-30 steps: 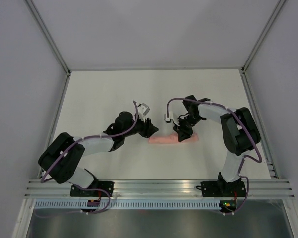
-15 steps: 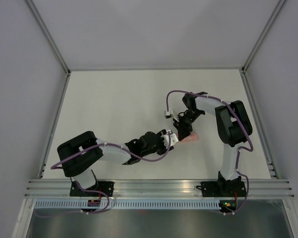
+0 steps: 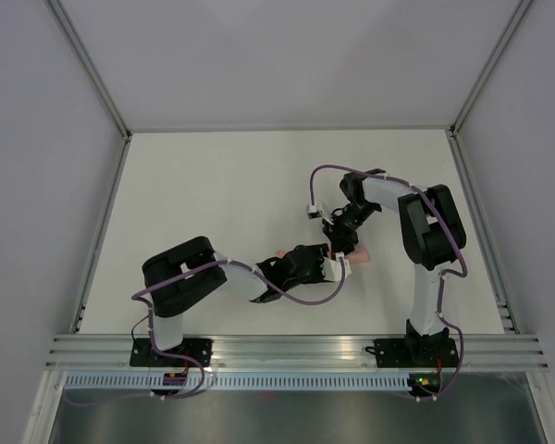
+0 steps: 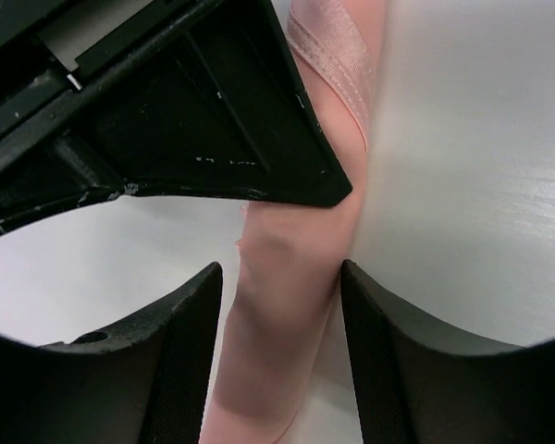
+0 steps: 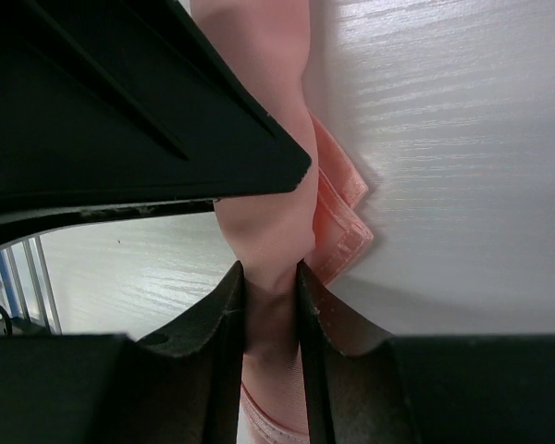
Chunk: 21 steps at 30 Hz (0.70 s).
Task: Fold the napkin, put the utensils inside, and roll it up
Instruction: Roll the napkin at the center of the board.
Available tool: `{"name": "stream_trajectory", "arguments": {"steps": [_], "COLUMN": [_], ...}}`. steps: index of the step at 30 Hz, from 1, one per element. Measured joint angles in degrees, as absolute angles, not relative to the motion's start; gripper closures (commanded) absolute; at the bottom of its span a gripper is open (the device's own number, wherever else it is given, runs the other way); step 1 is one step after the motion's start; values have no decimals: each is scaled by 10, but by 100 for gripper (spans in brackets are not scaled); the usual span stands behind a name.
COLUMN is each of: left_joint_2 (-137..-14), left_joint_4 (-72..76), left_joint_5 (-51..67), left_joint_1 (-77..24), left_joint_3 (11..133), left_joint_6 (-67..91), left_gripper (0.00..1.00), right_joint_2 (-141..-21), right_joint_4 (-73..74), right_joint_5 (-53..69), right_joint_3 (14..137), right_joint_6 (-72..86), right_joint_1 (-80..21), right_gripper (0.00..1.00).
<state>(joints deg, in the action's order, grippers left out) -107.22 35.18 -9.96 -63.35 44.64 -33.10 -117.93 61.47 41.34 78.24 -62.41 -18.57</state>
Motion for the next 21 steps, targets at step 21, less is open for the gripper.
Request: {"name": "stream_trajectory", "arguments": {"steps": [21], "left_joint_2": [-1119], "left_joint_4": [131], "left_joint_5": [-30], "left_joint_1": [-611], "left_joint_3": [601], "left_joint_6": [-331], "left_gripper": [66], "right_joint_2": [-1207], "right_joint_4": [676], "right_joint_5": [420], "right_joint_3": [825], "right_joint_6": [-608], "right_joint_1": [-172], "right_gripper": [43]}}
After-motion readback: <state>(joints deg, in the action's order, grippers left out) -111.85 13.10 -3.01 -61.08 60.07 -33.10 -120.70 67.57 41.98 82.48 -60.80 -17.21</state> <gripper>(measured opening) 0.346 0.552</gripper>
